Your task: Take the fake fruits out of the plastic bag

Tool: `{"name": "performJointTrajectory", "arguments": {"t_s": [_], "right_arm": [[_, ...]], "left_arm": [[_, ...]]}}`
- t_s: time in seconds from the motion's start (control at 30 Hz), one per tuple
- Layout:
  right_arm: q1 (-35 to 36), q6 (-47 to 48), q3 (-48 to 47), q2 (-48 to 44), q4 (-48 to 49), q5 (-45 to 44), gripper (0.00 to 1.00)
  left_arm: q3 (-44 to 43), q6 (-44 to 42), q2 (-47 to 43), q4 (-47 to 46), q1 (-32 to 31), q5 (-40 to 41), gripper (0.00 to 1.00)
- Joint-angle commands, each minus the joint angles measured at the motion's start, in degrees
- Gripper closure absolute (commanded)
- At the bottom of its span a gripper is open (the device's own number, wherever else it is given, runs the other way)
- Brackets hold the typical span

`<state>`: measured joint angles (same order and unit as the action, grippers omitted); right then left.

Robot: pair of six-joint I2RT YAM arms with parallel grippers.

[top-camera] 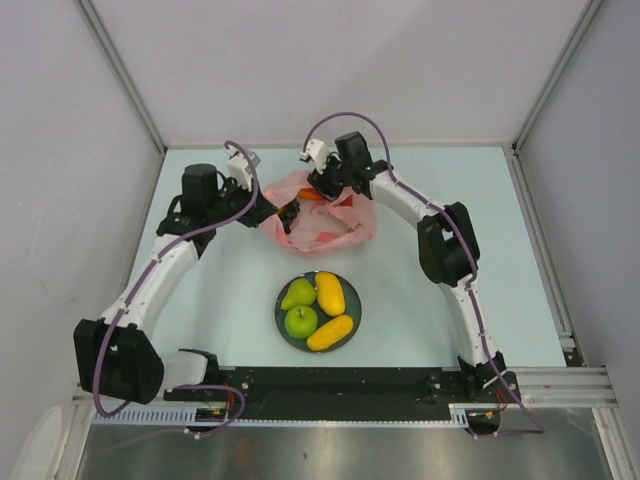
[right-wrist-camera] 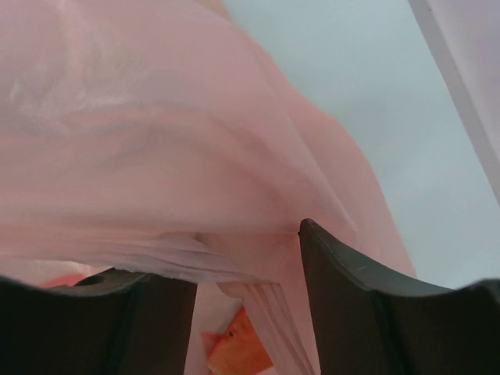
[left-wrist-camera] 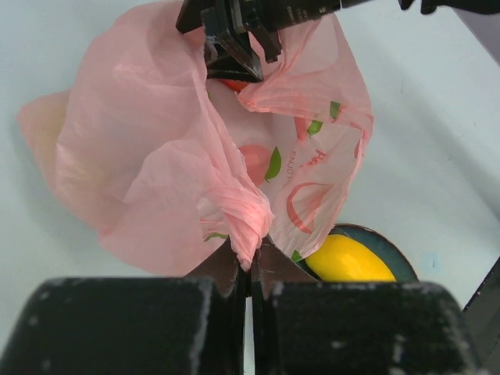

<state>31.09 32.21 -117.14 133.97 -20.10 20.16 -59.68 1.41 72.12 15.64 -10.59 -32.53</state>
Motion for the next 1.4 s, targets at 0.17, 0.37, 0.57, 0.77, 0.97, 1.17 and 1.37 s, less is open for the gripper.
{"name": "performJointTrajectory", "arguments": {"t_s": [0.17, 0.37, 0.57, 0.77, 0.97, 1.17, 1.37], "right_arm": [[3.01, 3.13, 26.42, -27.34, 14.73, -2.24, 0.3], [4.51, 2.15, 32.41, -33.69, 11.93, 1.71, 0.39], [3.63, 11.46, 30.93, -28.35, 7.98, 8.48, 0.69], [3.01, 18.86, 22.42, -20.87, -0.11, 11.22, 0.76], [2.57, 17.37, 15.12, -13.04, 7.07, 5.51, 0.76], [1.08, 17.81, 6.23, -3.64, 9.37, 3.74, 0.5], [-1.12, 17.8, -6.15, 7.33, 5.43, 4.45, 0.19]], "left_arm": [[-8.6, -0.71, 4.34, -1.05, -0.05, 0.54, 1.0], [-10.45, -0.27, 6.45, -0.96, -0.05, 0.63, 1.0], [-12.74, 0.96, 5.76, -0.96, -0.05, 0.8, 1.0], [-15.29, 0.62, 5.49, 0.97, -0.13, 0.45, 0.99], [-14.41, -2.97, 3.65, 3.34, -0.4, -0.25, 1.0], [-11.25, -7.12, 3.03, 4.75, -0.4, 1.95, 1.0], [-11.33, -10.81, 4.87, 5.54, -0.4, 3.09, 1.0]]}}
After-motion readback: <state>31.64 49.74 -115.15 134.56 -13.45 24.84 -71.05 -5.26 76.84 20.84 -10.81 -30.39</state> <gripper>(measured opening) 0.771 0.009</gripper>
